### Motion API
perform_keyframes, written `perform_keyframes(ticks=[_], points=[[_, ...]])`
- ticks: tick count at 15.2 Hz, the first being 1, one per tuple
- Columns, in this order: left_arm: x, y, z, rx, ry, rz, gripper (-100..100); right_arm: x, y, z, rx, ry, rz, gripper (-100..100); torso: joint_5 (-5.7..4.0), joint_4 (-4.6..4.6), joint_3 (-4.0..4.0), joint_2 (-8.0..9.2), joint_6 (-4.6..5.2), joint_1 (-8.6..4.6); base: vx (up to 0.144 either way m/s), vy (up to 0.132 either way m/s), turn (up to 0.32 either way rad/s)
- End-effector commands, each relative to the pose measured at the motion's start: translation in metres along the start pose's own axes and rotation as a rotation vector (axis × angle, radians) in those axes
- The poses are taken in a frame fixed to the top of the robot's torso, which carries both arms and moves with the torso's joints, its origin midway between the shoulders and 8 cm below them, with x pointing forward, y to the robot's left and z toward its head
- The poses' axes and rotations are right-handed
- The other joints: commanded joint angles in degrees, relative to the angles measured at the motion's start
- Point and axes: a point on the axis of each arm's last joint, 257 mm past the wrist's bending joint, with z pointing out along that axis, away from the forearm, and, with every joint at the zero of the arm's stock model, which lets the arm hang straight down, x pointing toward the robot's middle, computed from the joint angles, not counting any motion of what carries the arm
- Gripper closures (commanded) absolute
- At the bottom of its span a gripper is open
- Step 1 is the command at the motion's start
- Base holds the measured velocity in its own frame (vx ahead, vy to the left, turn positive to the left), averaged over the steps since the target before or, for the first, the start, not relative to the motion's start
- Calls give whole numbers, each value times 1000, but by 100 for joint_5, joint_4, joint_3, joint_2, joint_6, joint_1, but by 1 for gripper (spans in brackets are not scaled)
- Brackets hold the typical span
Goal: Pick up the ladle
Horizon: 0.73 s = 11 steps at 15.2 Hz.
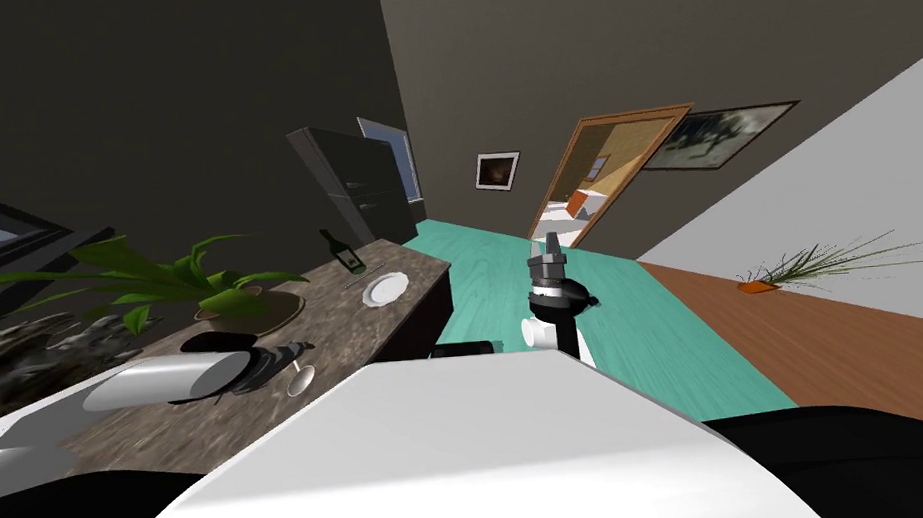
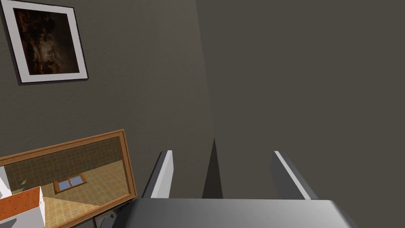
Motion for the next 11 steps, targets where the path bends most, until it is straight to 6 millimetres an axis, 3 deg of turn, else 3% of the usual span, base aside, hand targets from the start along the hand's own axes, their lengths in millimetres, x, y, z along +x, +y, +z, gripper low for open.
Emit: perform_keyframes(ticks=[1,5,6,9,10,11], points=[[2,10,-1,-34,22,5,-100,0,0,0,0,0,0,0,0,0,0,0,0,0,63,-33,-67],[8,34,-4,-107,73,13,-100,0,0,0,0,0,0,0,2,1,2,5,0,5,54,-21,-63],[6,28,-4,-86,59,11,-100,0,0,0,0,0,0,0,1,1,3,6,-1,5,31,-11,-15],[21,42,16,-97,66,-15,-100,0,0,0,0,0,0,0,7,5,14,25,0,26,-5,35,-129],[18,38,10,-96,66,-8,-100,0,0,0,0,0,0,0,9,7,18,32,-1,33,-13,34,-46],[19,39,11,-96,66,-9,100,0,0,0,0,0,0,0,8,8,20,34,-3,31,-4,12,-3]])
